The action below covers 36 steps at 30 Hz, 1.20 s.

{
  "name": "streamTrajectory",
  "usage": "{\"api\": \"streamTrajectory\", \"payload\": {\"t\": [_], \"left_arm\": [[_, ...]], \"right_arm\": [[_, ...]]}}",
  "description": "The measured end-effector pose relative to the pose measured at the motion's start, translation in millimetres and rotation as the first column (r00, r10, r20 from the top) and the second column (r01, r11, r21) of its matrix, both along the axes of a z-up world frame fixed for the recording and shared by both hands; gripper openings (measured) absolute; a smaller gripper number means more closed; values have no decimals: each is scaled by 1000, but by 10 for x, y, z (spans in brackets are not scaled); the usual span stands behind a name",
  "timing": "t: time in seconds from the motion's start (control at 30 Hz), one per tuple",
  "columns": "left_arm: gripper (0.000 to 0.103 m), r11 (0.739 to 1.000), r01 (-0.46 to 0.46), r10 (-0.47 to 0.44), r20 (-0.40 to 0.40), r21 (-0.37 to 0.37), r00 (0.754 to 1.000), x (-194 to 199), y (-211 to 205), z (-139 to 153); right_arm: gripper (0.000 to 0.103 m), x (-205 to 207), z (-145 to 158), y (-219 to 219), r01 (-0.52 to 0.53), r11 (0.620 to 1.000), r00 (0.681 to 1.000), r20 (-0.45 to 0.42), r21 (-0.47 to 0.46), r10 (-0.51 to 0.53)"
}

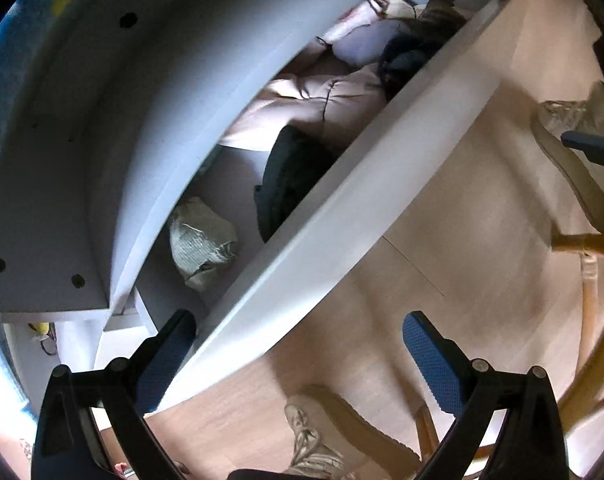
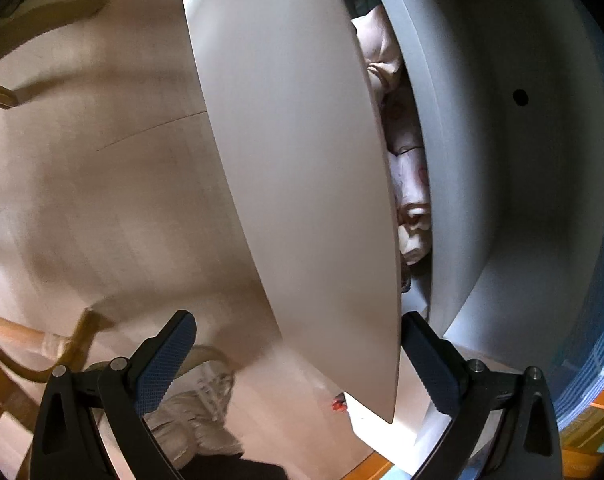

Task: Organize soft objects
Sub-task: 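Lower both tools down past the cabinet edge toward the open shelf, then move both tools into the shelf over the pile of soft items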

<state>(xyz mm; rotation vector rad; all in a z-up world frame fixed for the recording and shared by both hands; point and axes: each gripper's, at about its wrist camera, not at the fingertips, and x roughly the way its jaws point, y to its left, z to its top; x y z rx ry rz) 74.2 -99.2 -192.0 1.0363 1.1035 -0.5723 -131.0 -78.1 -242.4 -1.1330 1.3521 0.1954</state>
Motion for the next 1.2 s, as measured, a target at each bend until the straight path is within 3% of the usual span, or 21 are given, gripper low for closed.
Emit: {"api": "streamTrajectory", "payload": {"t": [0.3,0.53,0.8,0.87,0.97,1.1,1.2], "left_arm": [[103,998,44,-41,-89,39,995,-73,-54,122],[103,999,40,-35,-177,24,984,-133,-71,179],[103,993,91,-74,-205,73,976,-162,-115,242],[103,998,56,-46,-231,41,972,-128,-82,300],[103,994,-80,55,-285,-77,957,99,-63,508],[103,956,-182,133,-217,-228,967,384,-34,919],[103,920,-273,232,-171,-281,957,590,58,1002]], "right_arm": [[103,-184,104,46,25,998,994,-105,63,-19],[103,-410,144,118,31,996,981,-192,87,-14],[103,-546,161,186,47,991,971,-237,125,-16],[103,-524,197,182,60,986,971,-240,158,-20],[103,-358,382,121,117,970,981,-176,213,-79],[103,-81,691,-72,240,911,971,-92,336,-222],[103,100,793,-234,324,869,941,-30,373,-337]]}}
